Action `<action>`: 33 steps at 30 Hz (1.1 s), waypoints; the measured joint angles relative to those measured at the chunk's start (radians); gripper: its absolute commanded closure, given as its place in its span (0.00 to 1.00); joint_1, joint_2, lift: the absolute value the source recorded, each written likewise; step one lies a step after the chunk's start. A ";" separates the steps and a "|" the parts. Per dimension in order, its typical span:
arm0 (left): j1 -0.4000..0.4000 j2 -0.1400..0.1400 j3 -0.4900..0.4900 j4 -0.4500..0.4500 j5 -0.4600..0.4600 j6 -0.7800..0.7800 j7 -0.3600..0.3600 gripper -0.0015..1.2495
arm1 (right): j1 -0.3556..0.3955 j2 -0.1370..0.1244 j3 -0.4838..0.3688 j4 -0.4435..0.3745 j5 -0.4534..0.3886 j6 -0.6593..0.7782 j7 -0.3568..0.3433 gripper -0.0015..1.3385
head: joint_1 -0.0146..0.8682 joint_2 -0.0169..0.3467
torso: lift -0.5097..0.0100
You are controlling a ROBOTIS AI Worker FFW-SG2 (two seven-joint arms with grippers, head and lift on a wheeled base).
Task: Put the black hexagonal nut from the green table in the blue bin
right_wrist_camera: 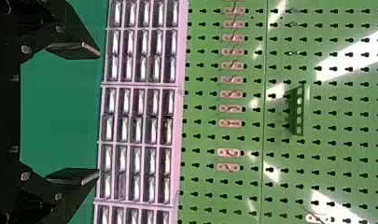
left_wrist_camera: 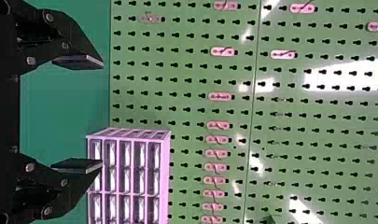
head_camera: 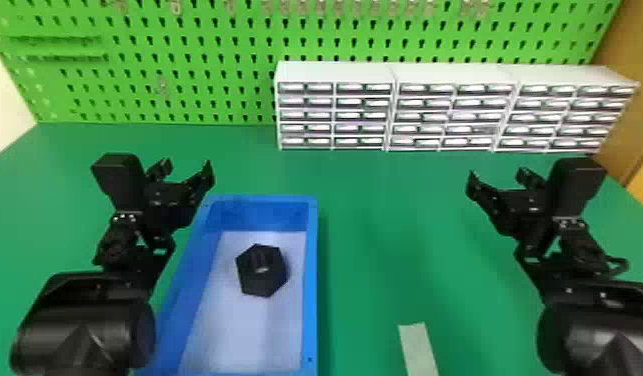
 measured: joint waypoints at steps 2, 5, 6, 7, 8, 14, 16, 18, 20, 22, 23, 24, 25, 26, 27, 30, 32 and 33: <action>0.000 0.000 -0.001 0.000 0.000 0.000 0.000 0.40 | 0.000 -0.001 0.001 0.000 0.000 0.001 0.000 0.28 | 0.79 0.19 | 0.79; 0.000 0.000 -0.002 0.000 -0.002 0.000 0.000 0.40 | -0.001 -0.002 0.003 0.000 0.000 0.001 0.000 0.28 | 0.79 0.19 | 0.79; 0.001 0.000 -0.002 0.000 -0.003 0.001 0.000 0.40 | -0.001 -0.003 0.003 0.000 0.000 0.001 -0.001 0.28 | 0.79 0.19 | 0.79; 0.001 0.000 -0.003 0.000 -0.003 0.001 0.000 0.40 | -0.001 -0.004 0.003 0.000 0.000 0.001 -0.001 0.28 | 0.79 0.19 | 0.79; 0.001 0.000 -0.003 0.000 -0.004 0.001 0.000 0.40 | -0.001 -0.004 0.004 0.000 0.000 0.002 -0.001 0.28 | 0.79 0.19 | 0.79; 0.002 0.000 -0.004 0.000 -0.005 0.003 0.000 0.40 | -0.002 -0.006 0.005 0.000 0.001 0.005 -0.001 0.28 | 0.79 0.19 | 0.79; 0.002 0.000 -0.004 0.000 -0.005 0.003 -0.001 0.40 | -0.003 -0.006 0.006 0.000 0.001 0.006 -0.001 0.28 | 0.79 0.19 | 0.79; 0.002 0.000 -0.004 0.000 -0.005 0.003 -0.001 0.40 | -0.003 -0.006 0.006 0.000 0.002 0.007 -0.001 0.28 | 0.79 0.19 | 0.79; 0.002 0.000 -0.003 0.000 -0.005 0.003 -0.001 0.40 | -0.003 -0.007 0.006 0.000 0.002 0.007 -0.001 0.28 | 0.79 0.19 | 0.79; 0.002 0.000 -0.003 0.000 -0.005 0.003 -0.001 0.40 | -0.003 -0.007 0.005 0.000 0.002 0.007 -0.001 0.28 | 0.79 0.19 | 0.79; 0.003 0.000 -0.002 0.000 -0.005 0.003 -0.001 0.40 | -0.003 -0.007 0.005 0.000 0.002 0.007 -0.001 0.28 | 0.79 0.19 | 0.79; 0.003 0.000 -0.002 0.000 -0.005 0.003 0.000 0.40 | -0.003 -0.007 0.005 0.000 0.002 0.007 -0.001 0.28 | 0.79 0.19 | 0.79; 0.003 0.000 -0.002 0.000 -0.005 0.004 0.000 0.40 | -0.003 -0.007 0.005 0.000 0.002 0.007 -0.001 0.28 | 0.79 0.19 | 0.79; 0.003 0.000 -0.002 0.000 -0.004 0.004 0.000 0.40 | -0.003 -0.007 0.004 0.000 0.002 0.007 -0.001 0.28 | 0.79 0.19 | 0.79; 0.003 0.000 -0.002 0.000 -0.004 0.005 -0.001 0.40 | -0.003 -0.007 0.004 0.000 0.002 0.007 -0.001 0.28 | 0.79 0.19 | 0.79; 0.002 0.000 -0.002 0.000 -0.003 0.005 -0.001 0.40 | -0.003 -0.006 0.004 0.000 0.002 0.008 -0.001 0.28 | 0.79 0.19 | 0.79; 0.001 0.000 -0.003 0.000 -0.003 0.005 0.000 0.40 | -0.003 -0.006 0.005 0.000 0.002 0.008 -0.001 0.28 | 0.79 0.19 | 0.79; 0.000 0.000 -0.003 0.000 -0.003 0.005 -0.001 0.40 | -0.003 -0.006 0.005 0.000 0.002 0.009 -0.001 0.28 | 0.79 0.19 | 0.79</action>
